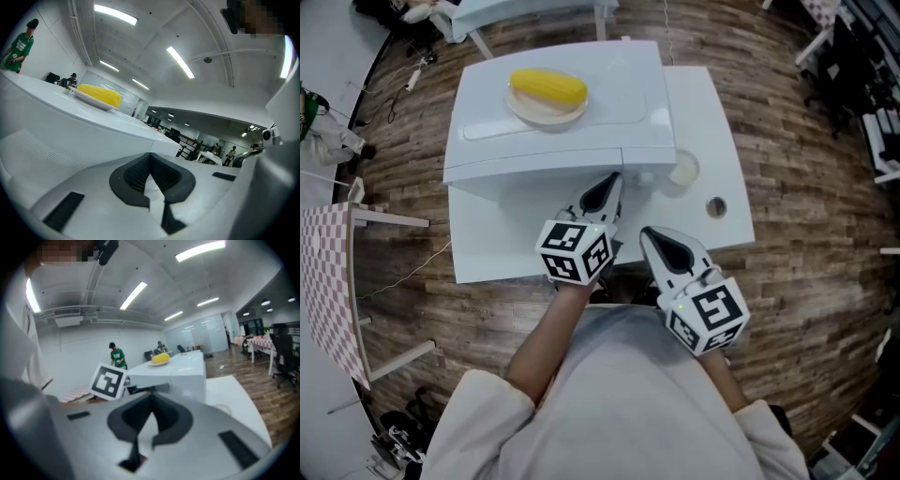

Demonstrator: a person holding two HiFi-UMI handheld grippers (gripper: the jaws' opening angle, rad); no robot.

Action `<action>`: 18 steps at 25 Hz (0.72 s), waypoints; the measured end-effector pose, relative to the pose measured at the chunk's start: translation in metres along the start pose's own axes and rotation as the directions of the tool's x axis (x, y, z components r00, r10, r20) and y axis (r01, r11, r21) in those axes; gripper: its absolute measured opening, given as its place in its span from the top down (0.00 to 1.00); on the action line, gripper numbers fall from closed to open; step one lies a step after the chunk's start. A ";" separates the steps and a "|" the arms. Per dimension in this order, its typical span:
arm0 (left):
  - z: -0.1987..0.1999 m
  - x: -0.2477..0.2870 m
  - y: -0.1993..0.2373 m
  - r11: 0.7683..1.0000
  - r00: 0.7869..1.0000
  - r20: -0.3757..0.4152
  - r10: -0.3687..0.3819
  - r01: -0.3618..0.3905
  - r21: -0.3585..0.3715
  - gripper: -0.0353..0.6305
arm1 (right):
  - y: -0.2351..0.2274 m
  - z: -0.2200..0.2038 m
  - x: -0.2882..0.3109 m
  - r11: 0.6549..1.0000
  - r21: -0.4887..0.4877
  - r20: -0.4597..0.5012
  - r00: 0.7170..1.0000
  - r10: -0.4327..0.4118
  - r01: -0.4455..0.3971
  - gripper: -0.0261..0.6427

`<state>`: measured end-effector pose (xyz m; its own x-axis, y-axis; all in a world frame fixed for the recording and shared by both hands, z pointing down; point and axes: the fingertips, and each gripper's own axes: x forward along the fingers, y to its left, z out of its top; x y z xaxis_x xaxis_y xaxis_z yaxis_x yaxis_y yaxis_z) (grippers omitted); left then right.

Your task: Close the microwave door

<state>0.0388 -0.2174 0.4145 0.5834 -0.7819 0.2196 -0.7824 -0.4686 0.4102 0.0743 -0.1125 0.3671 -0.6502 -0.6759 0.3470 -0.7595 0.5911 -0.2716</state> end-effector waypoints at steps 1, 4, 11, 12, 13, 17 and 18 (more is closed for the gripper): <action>-0.001 -0.001 0.000 1.000 1.000 -0.002 -0.001 0.001 -0.002 0.92 | 0.000 0.000 0.000 1.000 0.000 -0.001 1.000 0.000 0.000 0.93; -0.003 -0.004 -0.003 1.000 1.000 -0.005 -0.004 0.004 -0.005 0.92 | 0.002 0.000 0.000 1.000 0.000 -0.003 1.000 0.002 -0.002 0.93; -0.007 -0.017 -0.007 1.000 1.000 -0.005 -0.012 0.012 -0.017 0.92 | 0.007 0.007 -0.003 1.000 -0.005 0.037 0.999 0.003 -0.003 0.93; -0.007 -0.020 -0.009 1.000 1.000 -0.004 -0.016 0.015 -0.024 0.92 | 0.008 0.007 -0.004 1.000 0.001 0.039 0.999 0.008 -0.008 0.93; -0.007 -0.023 -0.010 0.999 1.000 -0.001 -0.019 0.019 -0.029 0.92 | 0.009 0.007 -0.005 1.000 0.005 0.042 0.999 0.013 -0.013 0.93; -0.005 -0.034 -0.015 0.999 1.000 0.012 -0.029 0.029 -0.034 0.92 | 0.014 0.009 -0.007 1.000 0.002 0.054 0.998 0.014 -0.014 0.93; -0.005 -0.038 -0.016 0.999 0.999 0.015 -0.032 0.032 -0.038 0.92 | 0.016 0.009 -0.008 1.000 0.002 0.054 0.998 0.012 -0.013 0.93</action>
<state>0.0309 -0.1782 0.4039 0.6046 -0.7727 0.1933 -0.7543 -0.4774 0.4507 0.0675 -0.1015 0.3519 -0.6598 -0.6911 0.2950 -0.7513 0.5985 -0.2781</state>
